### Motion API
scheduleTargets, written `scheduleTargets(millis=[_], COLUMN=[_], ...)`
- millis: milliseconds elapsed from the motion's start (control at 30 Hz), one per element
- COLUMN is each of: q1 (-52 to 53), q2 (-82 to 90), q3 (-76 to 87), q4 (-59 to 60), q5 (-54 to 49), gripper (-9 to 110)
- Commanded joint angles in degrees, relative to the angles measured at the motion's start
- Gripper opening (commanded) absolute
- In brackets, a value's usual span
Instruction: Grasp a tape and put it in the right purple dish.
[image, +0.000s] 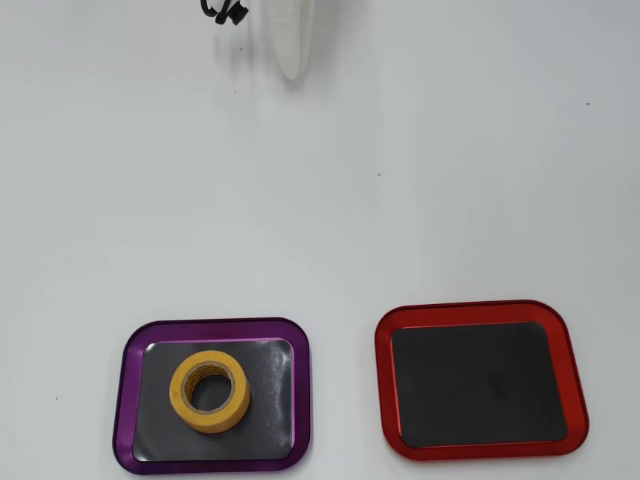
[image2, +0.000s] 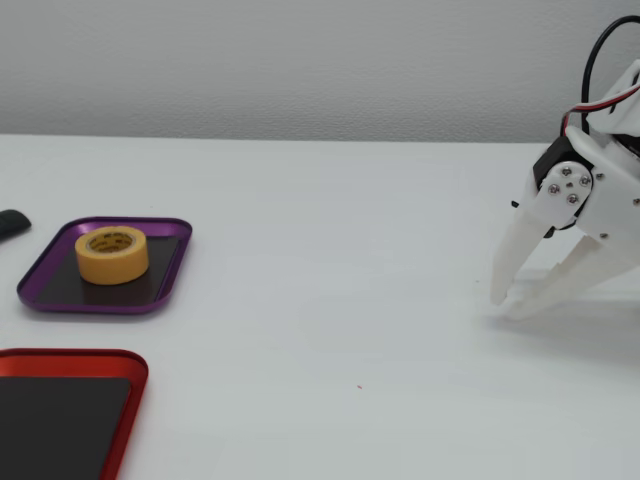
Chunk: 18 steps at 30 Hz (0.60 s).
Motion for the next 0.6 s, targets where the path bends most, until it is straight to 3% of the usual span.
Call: scheduleTargets(millis=[0, 567], q1=[-0.09, 0.35], q2=[4.04, 4.04], q3=[2.46, 3.43], q4=[-0.09, -0.09], q5=[-0.18, 0.00], gripper=[0, 0])
